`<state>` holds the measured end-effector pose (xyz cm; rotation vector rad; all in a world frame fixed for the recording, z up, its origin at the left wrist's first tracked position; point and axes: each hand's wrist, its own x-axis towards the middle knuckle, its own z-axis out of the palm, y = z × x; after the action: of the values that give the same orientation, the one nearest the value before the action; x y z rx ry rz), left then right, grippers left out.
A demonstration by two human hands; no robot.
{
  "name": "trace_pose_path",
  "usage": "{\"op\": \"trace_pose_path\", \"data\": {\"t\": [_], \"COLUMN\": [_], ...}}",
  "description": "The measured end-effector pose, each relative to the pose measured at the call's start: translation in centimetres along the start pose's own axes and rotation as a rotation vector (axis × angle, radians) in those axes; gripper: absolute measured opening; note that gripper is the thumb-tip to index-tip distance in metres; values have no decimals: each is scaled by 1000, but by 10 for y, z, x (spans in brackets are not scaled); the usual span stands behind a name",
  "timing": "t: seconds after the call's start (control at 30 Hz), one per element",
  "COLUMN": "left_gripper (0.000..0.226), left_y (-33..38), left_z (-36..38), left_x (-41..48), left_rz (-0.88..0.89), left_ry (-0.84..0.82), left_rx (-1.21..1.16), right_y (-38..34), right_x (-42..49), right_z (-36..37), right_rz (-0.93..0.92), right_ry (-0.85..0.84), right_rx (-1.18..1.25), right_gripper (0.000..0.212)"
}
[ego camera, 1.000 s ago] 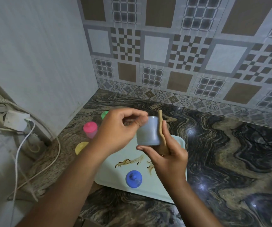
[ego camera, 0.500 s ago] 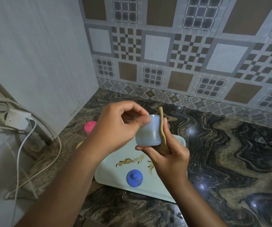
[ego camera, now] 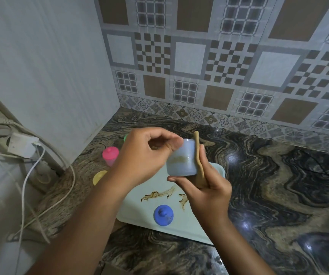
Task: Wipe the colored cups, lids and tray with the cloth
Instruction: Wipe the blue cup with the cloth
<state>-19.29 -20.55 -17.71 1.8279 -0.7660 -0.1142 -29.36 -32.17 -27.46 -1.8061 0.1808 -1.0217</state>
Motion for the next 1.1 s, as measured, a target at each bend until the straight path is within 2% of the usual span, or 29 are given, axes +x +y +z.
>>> {"op": "trace_pose_path", "data": {"t": [0.07,0.17,0.2,0.3,0.37,0.43,0.53,0.63,0.67,0.77,0.83,0.9,1.0,1.1], "left_gripper": [20,8,4,13,8,3,21,10,7,12,9,8,23,13], "left_y": [-7,-8,-8,-4,3,3,-7,-10,-10,-5,1,2,-3,-5], "left_z": [-4,-3,-3,-1,2,1,-5,-5,-4,1,5,4,-3,-6], "left_x": [2,4,5,7,4,2,4,5,6,5,3,2,5,10], "left_rz": [-58,-142,-133,20,63,43,-71,-134,-121,13,63,51,-23,-58], "left_ry": [-60,-87,-76,-58,-41,-38,-87,-94,-67,-8,12,0,-76,-82], "left_rx": [-137,-288,-262,98,182,99,-127,-277,-250,60,108,15,-150,-252], "right_y": [2,1,-1,-4,4,2,5,5,2,2,2,-4,0,-2], "right_x": [-5,1,3,3,3,2,-2,5,8,8,10,7,3,11], "right_z": [-3,-2,0,4,4,3,-2,0,1,3,2,2,-1,-1], "right_rz": [53,74,65,-84,-118,-81,-12,5,-13,-161,-138,-54,24,35], "right_ry": [33,38,24,-13,7,14,23,21,15,-8,21,32,53,74], "right_rx": [81,127,95,-110,-168,-87,48,41,-11,-205,-191,-77,92,121], "right_gripper": [93,93,92,82,80,85,90,90,91,86,85,89,93,90]}}
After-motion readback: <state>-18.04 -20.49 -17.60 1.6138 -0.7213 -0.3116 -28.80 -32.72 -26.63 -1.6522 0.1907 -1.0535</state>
